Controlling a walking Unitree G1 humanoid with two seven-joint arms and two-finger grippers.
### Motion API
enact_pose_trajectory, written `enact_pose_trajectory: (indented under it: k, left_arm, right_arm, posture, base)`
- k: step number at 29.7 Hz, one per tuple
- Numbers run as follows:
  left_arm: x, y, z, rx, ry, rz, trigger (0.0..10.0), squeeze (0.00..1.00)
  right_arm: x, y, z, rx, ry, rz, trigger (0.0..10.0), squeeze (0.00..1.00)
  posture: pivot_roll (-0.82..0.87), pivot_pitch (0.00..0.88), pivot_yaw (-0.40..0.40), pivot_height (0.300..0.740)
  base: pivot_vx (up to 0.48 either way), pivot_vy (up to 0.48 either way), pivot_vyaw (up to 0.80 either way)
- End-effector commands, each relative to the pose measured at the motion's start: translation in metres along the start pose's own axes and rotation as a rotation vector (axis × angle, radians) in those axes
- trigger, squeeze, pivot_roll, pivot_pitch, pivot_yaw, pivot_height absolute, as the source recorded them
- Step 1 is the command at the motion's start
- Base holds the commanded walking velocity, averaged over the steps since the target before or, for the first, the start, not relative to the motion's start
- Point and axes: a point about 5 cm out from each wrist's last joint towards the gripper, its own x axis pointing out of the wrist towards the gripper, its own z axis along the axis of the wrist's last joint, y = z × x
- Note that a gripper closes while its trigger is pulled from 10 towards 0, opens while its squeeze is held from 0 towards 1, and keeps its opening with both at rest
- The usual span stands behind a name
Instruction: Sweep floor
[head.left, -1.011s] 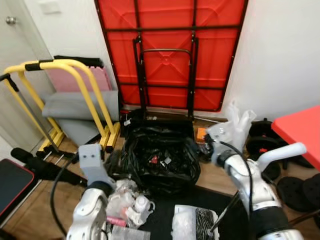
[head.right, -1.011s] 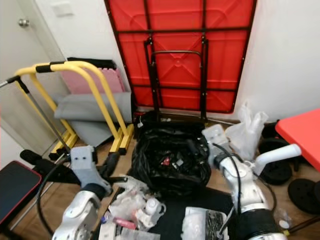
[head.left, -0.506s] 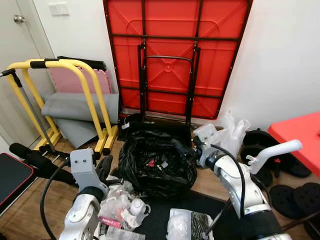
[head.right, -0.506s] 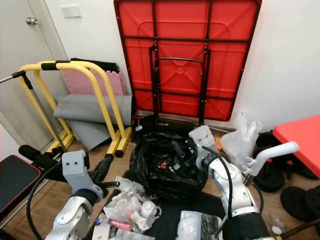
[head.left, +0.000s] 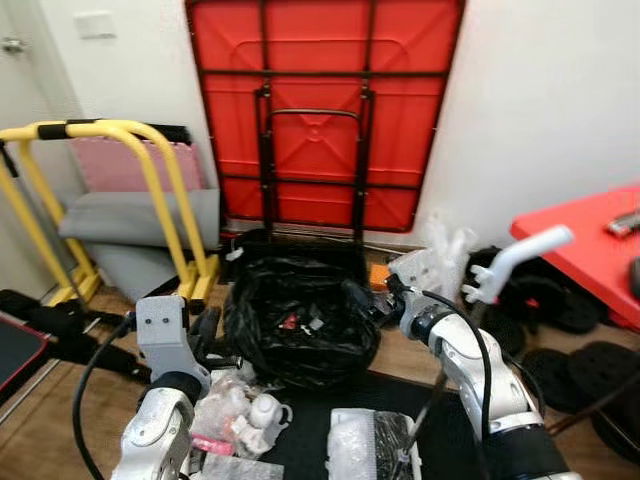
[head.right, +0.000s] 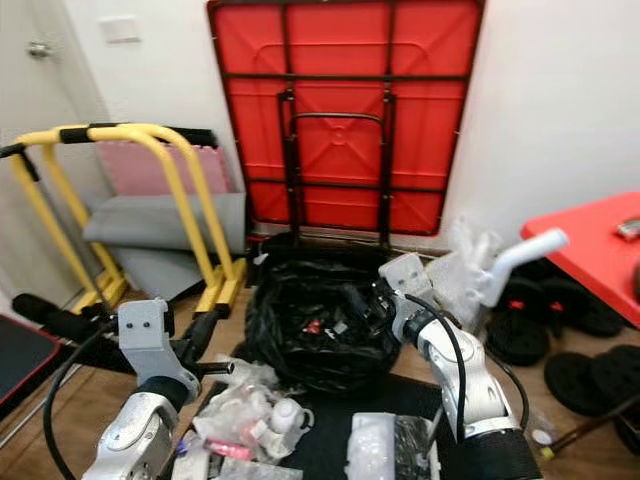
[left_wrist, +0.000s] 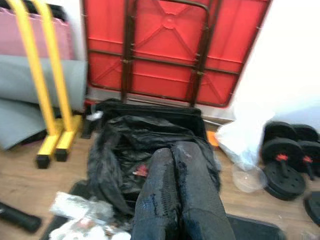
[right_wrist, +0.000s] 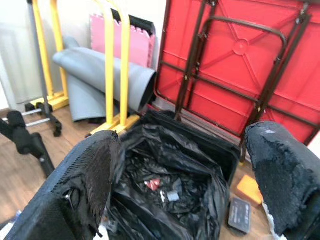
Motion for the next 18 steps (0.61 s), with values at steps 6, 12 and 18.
enact_pose_trajectory:
  k: [6, 12, 18]
  left_arm:
    - [-0.013, 0.005, -0.002, 0.009, 0.040, -0.005, 10.0, 0.00]
    - [-0.018, 0.003, 0.003, 0.021, 0.035, -0.022, 10.0, 0.00]
    - [-0.019, 0.001, 0.009, 0.038, 0.023, -0.041, 10.0, 0.00]
  right_arm:
    - [-0.007, 0.002, -0.006, 0.019, 0.031, -0.014, 10.0, 0.00]
    - [-0.010, 0.005, -0.006, 0.024, 0.036, -0.014, 10.0, 0.00]
    - [-0.015, 0.006, -0.007, 0.024, 0.044, -0.008, 10.0, 0.00]
  posture:
    - [0.00, 0.054, 0.017, 0.590]
    - [0.01, 0.084, 0.032, 0.565]
    - [0.01, 0.091, 0.041, 0.540]
  base:
    - [0.000, 0.000, 0.00]
    - [0.000, 0.000, 0.00]
    - [0.000, 0.000, 0.00]
